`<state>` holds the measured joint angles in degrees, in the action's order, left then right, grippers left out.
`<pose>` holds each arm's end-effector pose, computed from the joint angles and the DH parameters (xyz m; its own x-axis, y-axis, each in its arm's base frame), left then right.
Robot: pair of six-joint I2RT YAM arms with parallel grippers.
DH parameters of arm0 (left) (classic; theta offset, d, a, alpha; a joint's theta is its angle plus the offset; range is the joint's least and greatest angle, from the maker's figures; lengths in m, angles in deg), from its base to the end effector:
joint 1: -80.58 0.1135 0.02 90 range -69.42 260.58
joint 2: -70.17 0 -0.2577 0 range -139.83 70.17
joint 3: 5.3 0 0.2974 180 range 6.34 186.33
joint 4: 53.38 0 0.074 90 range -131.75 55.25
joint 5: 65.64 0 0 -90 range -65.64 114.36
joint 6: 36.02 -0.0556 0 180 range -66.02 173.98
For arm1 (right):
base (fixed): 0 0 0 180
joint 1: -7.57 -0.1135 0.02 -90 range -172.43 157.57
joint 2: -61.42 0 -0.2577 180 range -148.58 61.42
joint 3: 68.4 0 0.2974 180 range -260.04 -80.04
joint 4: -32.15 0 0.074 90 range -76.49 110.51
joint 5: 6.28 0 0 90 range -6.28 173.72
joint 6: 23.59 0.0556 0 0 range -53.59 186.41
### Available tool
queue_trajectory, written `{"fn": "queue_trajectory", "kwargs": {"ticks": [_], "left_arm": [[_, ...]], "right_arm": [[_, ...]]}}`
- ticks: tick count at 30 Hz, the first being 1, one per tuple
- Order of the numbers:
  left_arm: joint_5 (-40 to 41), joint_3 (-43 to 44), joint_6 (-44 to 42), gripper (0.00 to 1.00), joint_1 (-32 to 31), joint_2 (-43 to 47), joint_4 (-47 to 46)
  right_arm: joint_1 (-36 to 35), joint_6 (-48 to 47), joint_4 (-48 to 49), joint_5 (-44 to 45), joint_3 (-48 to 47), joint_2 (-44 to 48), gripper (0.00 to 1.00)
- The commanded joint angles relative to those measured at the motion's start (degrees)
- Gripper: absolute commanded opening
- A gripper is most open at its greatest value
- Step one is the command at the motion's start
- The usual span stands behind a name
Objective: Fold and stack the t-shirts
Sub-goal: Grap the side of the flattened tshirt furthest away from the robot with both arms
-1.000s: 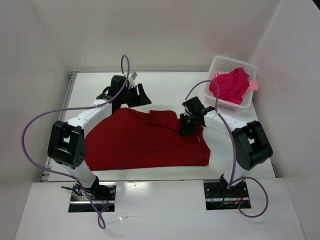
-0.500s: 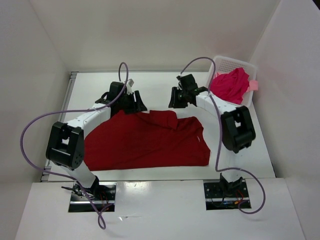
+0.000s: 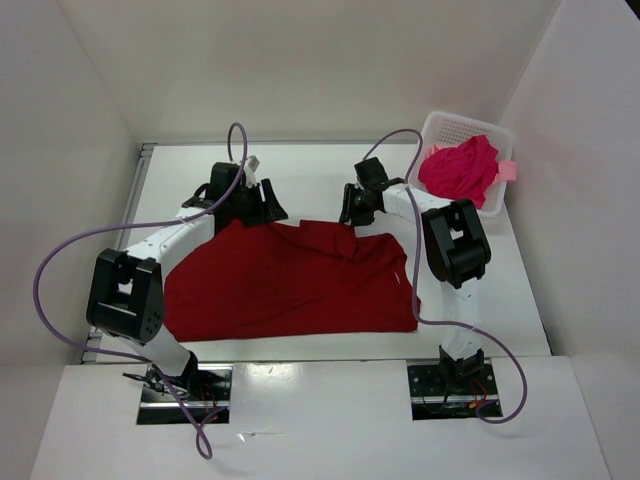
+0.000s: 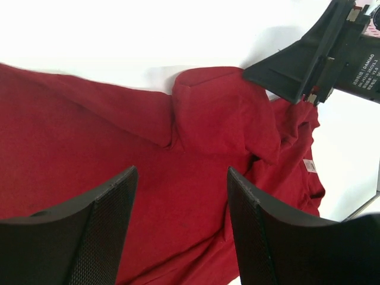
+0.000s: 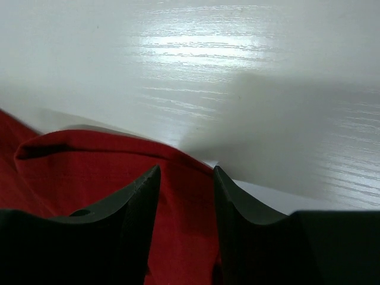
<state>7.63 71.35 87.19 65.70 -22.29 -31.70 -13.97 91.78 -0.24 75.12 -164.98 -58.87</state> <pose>0.4000 -0.1229 0.2125 -0.7477 -0.3440 -0.5679 0.0683 0.8109 -0.5812 0.4566 0.1892 0.1094 -0.8864 0.1056 -0.4508 -0.0673 0.9339 0.3511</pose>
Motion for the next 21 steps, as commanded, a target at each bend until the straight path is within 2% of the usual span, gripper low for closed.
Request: {"fn": "queue_trajectory", "kwargs": {"ticks": [1,3,8,17,21], "left_arm": [[-1.1,-0.5,-0.8,0.69,0.4,1.9,-0.9],[-1.1,-1.0,-0.2,0.69,0.4,2.5,-0.9],[-1.1,-1.6,-0.2,0.69,0.4,3.1,-0.9],[-1.1,-2.1,-0.2,0.69,0.4,2.6,-0.3],[-1.1,-0.9,-0.7,0.69,0.4,1.9,-0.3]], "right_arm": [[0.1,1.1,0.8,3.1,0.7,-0.6,0.47],[0.6,1.1,1.0,5.4,3.2,2.1,0.47],[2.9,1.1,3.0,4.4,6.4,6.9,0.47],[4.1,2.3,4.9,2.5,12.0,8.7,0.47],[4.7,3.5,5.7,-1.0,10.5,7.1,0.45]]}}
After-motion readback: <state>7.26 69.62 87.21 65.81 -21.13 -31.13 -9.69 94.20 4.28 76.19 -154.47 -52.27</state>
